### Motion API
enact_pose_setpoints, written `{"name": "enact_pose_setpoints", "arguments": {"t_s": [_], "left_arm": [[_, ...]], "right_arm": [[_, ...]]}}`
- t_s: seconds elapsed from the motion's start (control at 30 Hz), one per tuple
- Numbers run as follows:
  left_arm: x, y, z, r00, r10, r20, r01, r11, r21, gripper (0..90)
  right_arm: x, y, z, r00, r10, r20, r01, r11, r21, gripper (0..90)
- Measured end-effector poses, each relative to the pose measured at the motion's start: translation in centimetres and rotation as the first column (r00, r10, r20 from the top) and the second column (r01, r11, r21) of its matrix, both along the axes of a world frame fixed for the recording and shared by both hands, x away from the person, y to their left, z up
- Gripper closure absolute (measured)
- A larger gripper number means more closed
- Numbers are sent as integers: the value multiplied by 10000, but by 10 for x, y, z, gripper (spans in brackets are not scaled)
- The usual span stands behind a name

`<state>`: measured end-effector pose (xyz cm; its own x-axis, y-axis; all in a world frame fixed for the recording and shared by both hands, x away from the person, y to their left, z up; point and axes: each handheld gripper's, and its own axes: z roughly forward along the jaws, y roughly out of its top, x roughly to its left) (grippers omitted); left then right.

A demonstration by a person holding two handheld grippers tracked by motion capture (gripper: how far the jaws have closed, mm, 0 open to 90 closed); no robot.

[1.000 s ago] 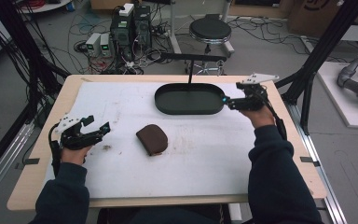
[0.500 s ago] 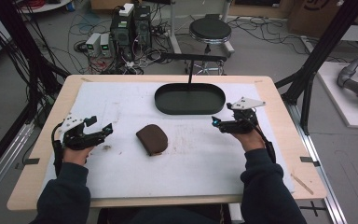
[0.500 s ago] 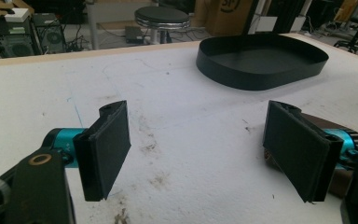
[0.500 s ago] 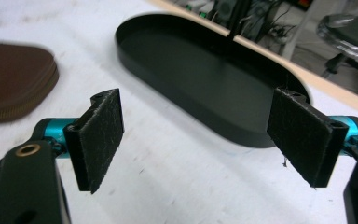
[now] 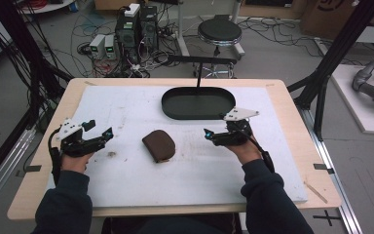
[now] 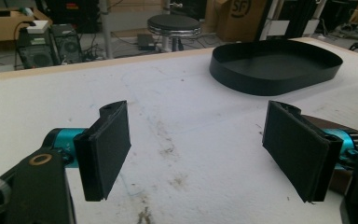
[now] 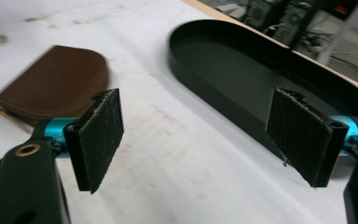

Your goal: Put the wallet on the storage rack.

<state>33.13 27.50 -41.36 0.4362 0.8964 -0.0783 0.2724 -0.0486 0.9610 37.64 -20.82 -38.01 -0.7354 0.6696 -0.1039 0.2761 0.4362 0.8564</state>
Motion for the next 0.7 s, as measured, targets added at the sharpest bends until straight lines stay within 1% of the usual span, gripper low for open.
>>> {"name": "enact_pose_setpoints", "arguments": {"t_s": [0.03,0.13,0.17,0.2,0.27,0.3,0.37,0.4,0.43,0.47,0.5,0.53,0.57,0.6,0.63,0.67,0.7], "left_arm": [[0,2,0,10000,70,-12,-70,10000,14,231],[1,4,-1,9998,191,-25,-191,9998,4,231],[1,4,-1,9998,191,-25,-191,9998,4,231],[1,5,-2,9998,212,-52,-212,9998,10,232],[2,6,-3,9997,195,-125,-195,9998,73,232],[3,6,-3,9997,204,-139,-203,9998,89,233],[3,6,-3,9996,216,-154,-215,9997,90,233],[3,6,-3,9996,215,-156,-214,9997,94,232],[3,6,-3,9996,215,-156,-214,9997,94,232],[3,6,-3,9996,224,-155,-222,9997,99,232],[3,6,-3,9996,224,-155,-222,9997,99,233],[3,6,-3,9995,249,-169,-247,9996,103,233],[3,6,-3,9995,253,-172,-251,9996,107,233],[3,7,-3,9995,280,-162,-279,9996,75,233],[3,7,-3,9995,280,-157,-279,9996,71,233],[3,7,-3,9995,277,-167,-275,9996,84,233],[3,7,-4,9994,281,-187,-279,9996,110,233]], "right_arm": [[-1,6,-1,9999,163,-15,-163,9999,11,194],[-2,23,-4,9972,665,-350,-651,9971,389,196],[-2,23,-4,9972,665,-350,-651,9971,389,196],[-3,36,-6,9950,906,-417,-882,9945,564,200],[-4,50,-9,9919,1190,-435,-1167,9919,502,242],[-3,58,-12,9901,1342,-406,-1325,9903,418,246],[-5,75,-17,9859,1577,-563,-1567,9874,220,253],[-5,84,-20,9821,1744,-708,-1736,9847,177,280],[-5,84,-20,9821,1744,-708,-1736,9847,177,280],[-5,102,-28,9749,2057,-847,-2070,9783,-68,291],[-5,102,-28,9749,2057,-847,-2070,9783,-68,291],[-8,123,-35,9673,2332,-997,-2376,9708,-345,291],[-8,129,-37,9651,2443,-948,-2488,9678,-390,285],[-10,139,-39,9614,2541,-1060,-2596,9648,-413,277],[-9,143,-41,9582,2684,-986,-2735,9610,-417,277],[-10,149,-43,9523,2784,-1246,-2847,9579,-357,277],[-11,154,-45,9489,2849,-1355,-2928,9552,-426,277]]}}
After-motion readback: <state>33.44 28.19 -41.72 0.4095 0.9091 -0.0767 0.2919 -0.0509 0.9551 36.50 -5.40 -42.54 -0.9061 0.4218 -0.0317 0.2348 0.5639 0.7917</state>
